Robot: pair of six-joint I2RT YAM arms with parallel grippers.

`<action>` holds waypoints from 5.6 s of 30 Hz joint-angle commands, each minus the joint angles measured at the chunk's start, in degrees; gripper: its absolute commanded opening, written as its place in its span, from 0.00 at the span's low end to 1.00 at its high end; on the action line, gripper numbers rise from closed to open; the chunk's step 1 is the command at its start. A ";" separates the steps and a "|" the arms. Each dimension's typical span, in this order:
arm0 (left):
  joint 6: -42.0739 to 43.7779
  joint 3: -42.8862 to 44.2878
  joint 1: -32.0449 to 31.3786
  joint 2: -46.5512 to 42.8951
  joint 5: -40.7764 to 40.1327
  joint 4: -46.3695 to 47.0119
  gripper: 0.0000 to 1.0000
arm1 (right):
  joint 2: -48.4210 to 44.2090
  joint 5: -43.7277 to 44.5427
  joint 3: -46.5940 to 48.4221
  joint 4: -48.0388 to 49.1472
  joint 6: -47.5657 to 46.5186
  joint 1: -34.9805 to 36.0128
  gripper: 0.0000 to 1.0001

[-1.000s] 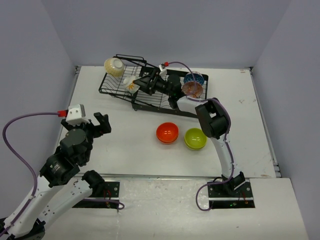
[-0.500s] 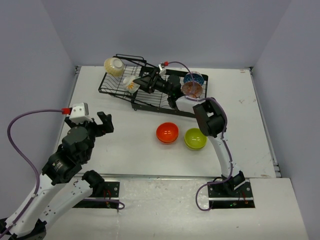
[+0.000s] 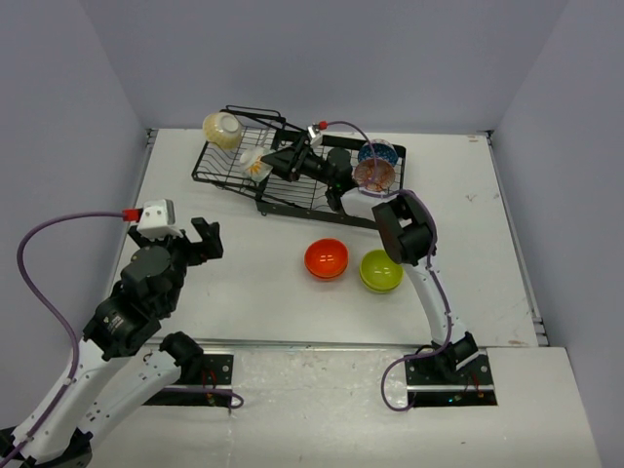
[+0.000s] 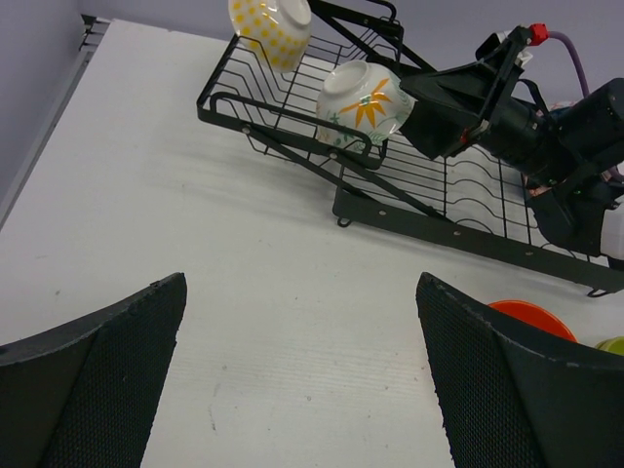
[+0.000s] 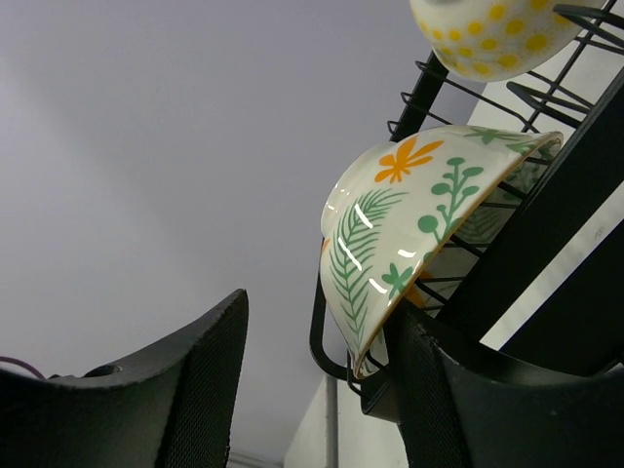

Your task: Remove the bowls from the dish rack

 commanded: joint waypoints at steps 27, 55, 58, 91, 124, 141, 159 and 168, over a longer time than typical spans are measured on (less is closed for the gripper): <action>2.14 -0.73 1.67 0.09 3.67 3.08 1.00 | 5.64 -1.39 7.57 7.58 8.43 -0.07 0.25; 2.31 -1.08 2.46 -0.52 4.99 3.52 1.00 | 6.51 -0.86 11.96 12.50 13.18 0.02 0.00; 2.31 -0.99 2.54 -0.78 4.73 3.52 1.00 | 6.08 -1.22 12.76 14.43 13.71 0.02 0.00; -1.82 0.85 11.86 -4.29 -4.32 0.88 1.00 | -40.04 -0.81 -11.51 -53.35 -50.50 8.00 0.00; -6.21 0.77 16.26 -14.50 -11.89 -1.84 1.00 | -11.33 54.95 25.68 -117.93 -71.99 35.70 0.00; -4.89 0.42 16.26 -14.15 -10.04 -0.97 1.00 | -7.72 53.36 28.31 -116.35 -73.13 36.14 0.13; -8.65 3.31 16.26 -3.80 3.97 0.09 1.00 | -27.30 51.51 19.82 -110.37 -73.75 35.79 0.77; -18.51 13.50 16.34 18.69 17.36 7.79 1.00 | -62.15 49.59 -16.18 -94.94 -66.90 25.69 0.82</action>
